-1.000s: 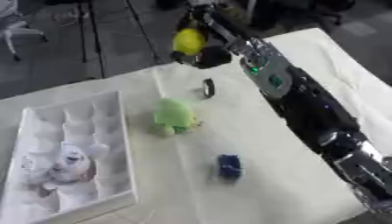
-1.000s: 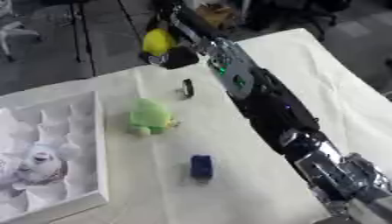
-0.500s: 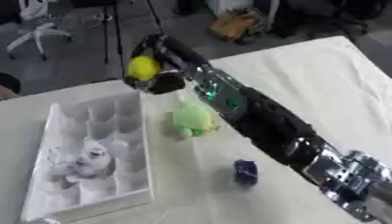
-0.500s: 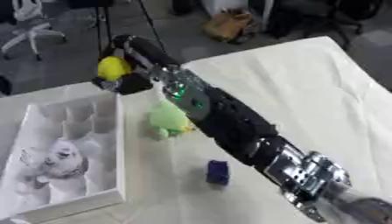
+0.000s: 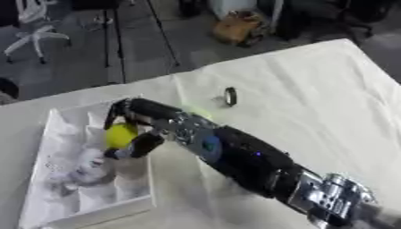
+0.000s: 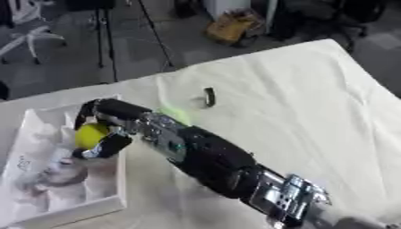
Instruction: Pick up objects on the table and place them in the box.
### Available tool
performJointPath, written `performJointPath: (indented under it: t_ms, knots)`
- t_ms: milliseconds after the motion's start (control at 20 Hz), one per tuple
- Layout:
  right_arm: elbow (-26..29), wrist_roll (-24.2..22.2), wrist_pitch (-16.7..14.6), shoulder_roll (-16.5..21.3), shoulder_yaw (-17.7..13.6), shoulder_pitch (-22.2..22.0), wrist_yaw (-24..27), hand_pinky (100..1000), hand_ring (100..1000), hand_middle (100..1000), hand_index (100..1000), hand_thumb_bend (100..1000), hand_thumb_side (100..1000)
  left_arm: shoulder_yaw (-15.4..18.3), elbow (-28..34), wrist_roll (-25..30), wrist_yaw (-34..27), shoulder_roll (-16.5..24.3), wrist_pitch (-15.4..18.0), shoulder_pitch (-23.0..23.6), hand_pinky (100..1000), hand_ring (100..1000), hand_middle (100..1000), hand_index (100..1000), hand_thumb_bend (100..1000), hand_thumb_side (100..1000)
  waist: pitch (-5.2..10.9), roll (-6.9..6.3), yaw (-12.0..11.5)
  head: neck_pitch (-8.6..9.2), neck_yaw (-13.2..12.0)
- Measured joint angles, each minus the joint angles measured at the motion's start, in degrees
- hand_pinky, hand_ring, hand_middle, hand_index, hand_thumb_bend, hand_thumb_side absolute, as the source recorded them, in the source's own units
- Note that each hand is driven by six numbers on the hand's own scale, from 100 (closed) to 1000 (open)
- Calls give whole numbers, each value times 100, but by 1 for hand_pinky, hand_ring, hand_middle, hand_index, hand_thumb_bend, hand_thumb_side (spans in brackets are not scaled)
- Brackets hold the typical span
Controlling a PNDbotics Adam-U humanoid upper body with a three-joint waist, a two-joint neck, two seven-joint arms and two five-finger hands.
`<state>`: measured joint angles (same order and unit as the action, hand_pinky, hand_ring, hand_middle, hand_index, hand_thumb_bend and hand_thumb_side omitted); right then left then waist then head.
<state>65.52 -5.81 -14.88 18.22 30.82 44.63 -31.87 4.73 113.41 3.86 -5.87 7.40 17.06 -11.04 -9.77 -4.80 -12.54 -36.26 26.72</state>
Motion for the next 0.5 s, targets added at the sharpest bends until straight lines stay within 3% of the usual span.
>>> performJointPath:
  t_ms: [100, 500]
  knots:
    - [0, -156, -156, -39, 120, -6, -153, 919, 851, 967, 971, 536, 599, -6, 0, 23, -17, 0, 0, -3, 968, 810, 825, 740, 449, 908, 18, 0, 0, 1, -1]
    - [34, -805, -805, -77, 31, -28, -623, 971, 876, 982, 995, 585, 621, -32, 0, 80, -23, 0, -7, -3, 968, 810, 825, 740, 447, 911, 22, 0, 50, 1, -36]
